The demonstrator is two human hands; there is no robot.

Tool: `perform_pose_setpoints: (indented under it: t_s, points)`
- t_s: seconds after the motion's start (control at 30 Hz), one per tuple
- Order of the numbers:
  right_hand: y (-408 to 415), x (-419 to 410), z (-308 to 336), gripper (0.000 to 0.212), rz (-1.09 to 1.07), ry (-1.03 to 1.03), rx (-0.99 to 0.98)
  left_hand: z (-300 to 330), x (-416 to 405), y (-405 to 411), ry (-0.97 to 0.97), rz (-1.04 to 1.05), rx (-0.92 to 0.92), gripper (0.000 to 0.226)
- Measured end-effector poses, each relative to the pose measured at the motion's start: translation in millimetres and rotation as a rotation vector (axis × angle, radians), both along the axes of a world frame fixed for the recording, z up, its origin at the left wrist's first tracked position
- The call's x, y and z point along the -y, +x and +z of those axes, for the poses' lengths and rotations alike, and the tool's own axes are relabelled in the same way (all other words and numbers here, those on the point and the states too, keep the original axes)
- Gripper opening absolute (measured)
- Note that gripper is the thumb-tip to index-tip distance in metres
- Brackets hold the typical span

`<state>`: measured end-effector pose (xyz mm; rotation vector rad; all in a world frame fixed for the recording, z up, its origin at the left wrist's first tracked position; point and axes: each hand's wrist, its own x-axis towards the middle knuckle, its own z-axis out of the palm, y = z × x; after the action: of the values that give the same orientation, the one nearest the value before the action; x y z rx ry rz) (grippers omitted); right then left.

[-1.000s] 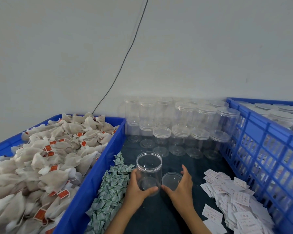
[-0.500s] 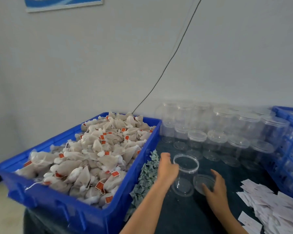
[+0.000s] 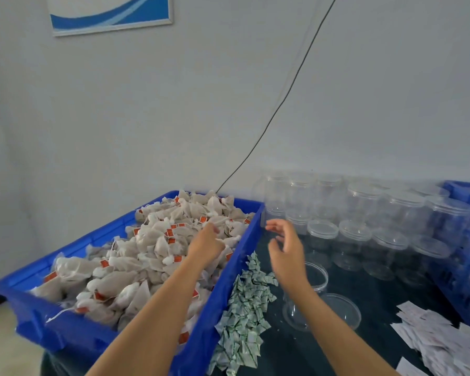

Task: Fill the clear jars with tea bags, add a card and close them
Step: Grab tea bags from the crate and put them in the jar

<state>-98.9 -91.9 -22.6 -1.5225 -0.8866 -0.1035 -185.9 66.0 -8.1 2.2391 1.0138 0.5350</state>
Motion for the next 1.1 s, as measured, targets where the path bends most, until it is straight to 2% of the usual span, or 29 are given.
perform_pose_setpoints:
  t_s: [0.13, 0.27, 0.33, 0.5, 0.6, 0.7, 0.77, 0.83, 0.9, 0.97, 1.0, 1.1]
  points:
    - [-1, -50, 2, 0.040, 0.160, -0.173, -0.078, -32, -26, -14, 0.165, 0.014, -0.311, 0.080]
    - [5, -82, -7, 0.035, 0.192, -0.310, -0.107, -43, -37, -5, 0.339, 0.035, -0.527, 0.094]
    - [8, -94, -11, 0.034, 0.193, -0.351, -0.110, -46, -38, 3, 0.389, 0.030, -0.624, 0.091]
    - [12, -123, -15, 0.044, 0.211, -0.636, 0.066, -48, -47, 14, 0.440, 0.034, -0.674, 0.051]
    - [14, -141, -13, 0.048, 0.182, -0.911, 0.283, -46, -56, 15, 0.337, 0.008, -0.552, 0.040]
    - [17, -158, -14, 0.054, 0.148, -1.133, 0.473, -43, -66, 10, 0.121, 0.048, -0.287, 0.028]
    - [21, -168, -16, 0.056, 0.208, -1.077, 0.320, -45, -70, 7, -0.032, 0.112, -0.009, 0.016]
    - [24, -177, -16, 0.052, 0.275, -0.900, 0.013, -45, -70, 6, -0.172, 0.184, 0.249, 0.014]
    - [24, -182, -15, 0.045, 0.309, -0.719, -0.231, -45, -72, 9, -0.286, 0.244, 0.406, 0.021]
    - [19, -186, -17, 0.041, 0.291, -0.551, -0.392, -42, -76, 10, -0.376, 0.298, 0.502, 0.024]
    - [19, -188, -19, 0.047, 0.236, -0.556, -0.385, -40, -77, 10, -0.418, 0.325, 0.554, 0.024]
    - [23, -195, -31, 0.060, 0.075, -0.935, -0.015, -38, -80, 8, -0.535, 0.331, 0.665, 0.027]
